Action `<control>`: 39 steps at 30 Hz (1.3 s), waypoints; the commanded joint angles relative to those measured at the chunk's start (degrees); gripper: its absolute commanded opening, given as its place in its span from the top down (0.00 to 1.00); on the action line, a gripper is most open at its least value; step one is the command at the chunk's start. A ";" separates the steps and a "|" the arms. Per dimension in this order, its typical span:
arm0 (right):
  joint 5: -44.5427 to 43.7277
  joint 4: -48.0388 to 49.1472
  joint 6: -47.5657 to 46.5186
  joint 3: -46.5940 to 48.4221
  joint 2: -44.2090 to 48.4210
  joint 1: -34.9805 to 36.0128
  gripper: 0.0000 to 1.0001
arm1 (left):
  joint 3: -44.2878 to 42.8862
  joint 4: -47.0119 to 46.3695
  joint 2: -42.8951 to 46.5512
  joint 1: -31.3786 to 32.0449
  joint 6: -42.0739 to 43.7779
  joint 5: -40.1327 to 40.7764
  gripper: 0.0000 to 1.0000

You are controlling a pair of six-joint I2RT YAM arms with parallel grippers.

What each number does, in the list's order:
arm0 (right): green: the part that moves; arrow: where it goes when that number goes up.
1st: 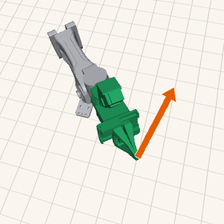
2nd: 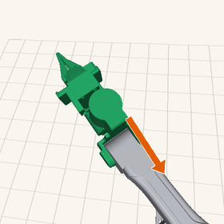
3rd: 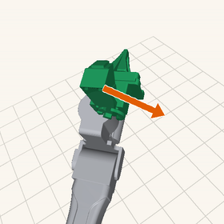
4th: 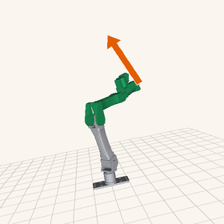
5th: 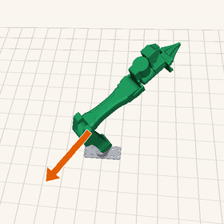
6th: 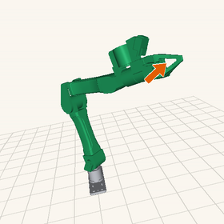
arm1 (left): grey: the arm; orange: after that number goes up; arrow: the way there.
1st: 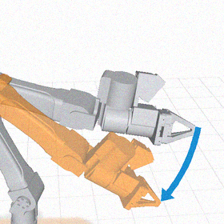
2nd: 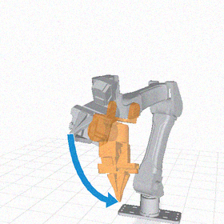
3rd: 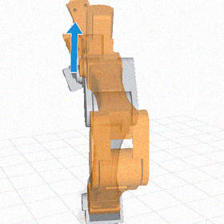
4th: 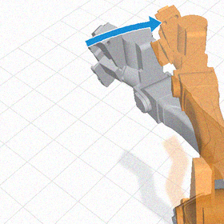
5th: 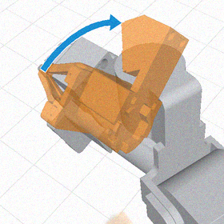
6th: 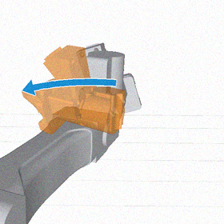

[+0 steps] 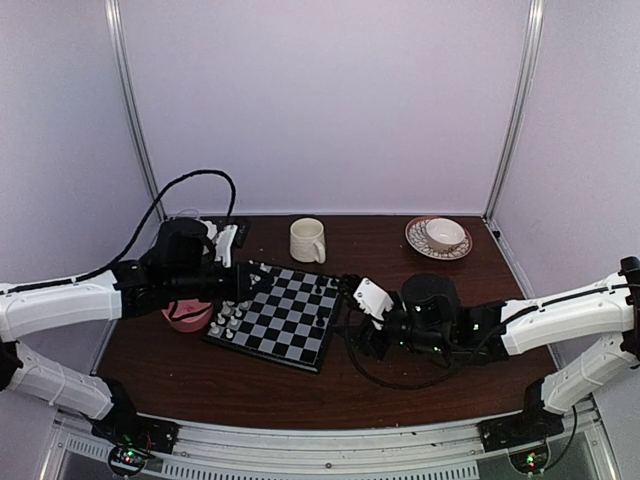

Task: Set up the chess pieces on the board

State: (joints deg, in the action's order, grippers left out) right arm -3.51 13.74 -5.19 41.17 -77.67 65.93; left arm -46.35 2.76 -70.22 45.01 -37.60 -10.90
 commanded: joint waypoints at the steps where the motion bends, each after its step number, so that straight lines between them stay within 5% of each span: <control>1: -3.04 4.87 3.87 -0.62 1.16 0.39 0.43 | 3.53 2.61 6.13 -0.37 9.53 14.70 1.00; 14: -18.71 7.88 8.74 3.61 -0.78 0.34 0.38 | 13.68 -8.54 12.22 -0.40 16.09 23.95 1.00; 39: -22.55 10.79 4.94 2.12 -3.65 0.37 0.34 | 18.81 -16.94 12.01 -0.39 17.75 26.40 1.00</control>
State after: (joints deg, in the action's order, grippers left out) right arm -25.67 25.50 -0.21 43.51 -82.81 65.93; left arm -29.15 -8.67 -57.04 44.95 -19.18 15.33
